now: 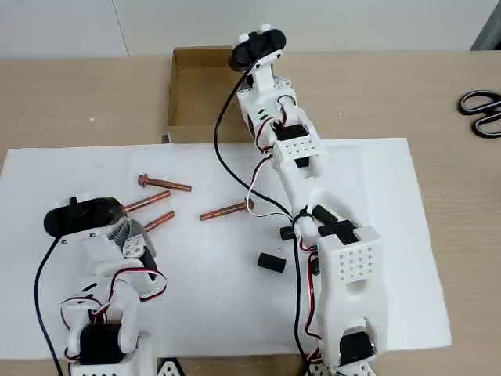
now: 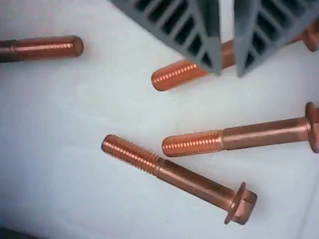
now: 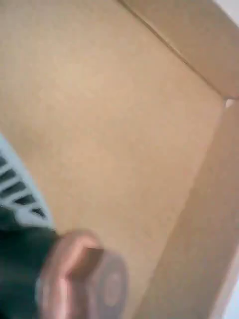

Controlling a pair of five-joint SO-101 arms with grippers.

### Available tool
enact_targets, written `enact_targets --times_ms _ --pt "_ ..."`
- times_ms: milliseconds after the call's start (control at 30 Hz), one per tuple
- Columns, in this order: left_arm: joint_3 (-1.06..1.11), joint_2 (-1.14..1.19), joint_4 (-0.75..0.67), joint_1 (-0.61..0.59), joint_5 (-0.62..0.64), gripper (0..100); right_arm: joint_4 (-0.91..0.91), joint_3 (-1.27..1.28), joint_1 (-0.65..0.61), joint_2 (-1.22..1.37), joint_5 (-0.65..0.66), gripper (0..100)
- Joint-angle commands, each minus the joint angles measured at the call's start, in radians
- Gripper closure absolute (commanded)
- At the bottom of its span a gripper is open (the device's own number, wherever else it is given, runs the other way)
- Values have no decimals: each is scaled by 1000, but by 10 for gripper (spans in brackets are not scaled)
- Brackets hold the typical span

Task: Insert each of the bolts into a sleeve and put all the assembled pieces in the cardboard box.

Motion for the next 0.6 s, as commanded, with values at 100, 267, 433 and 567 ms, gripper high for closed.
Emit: enact_targets --times_ms 100,267,433,567 --pt "-10 -12 6 -3 -11 993 68 -69 8 -25 14 794" --pt "-8 -12 5 -3 -11 993 93 -69 12 -27 14 745" --pt "-7 -12 5 -3 -11 993 101 -69 7 -45 12 745" --pt "-7 -12 5 -2 -11 993 236 -69 1 -159 6 745"
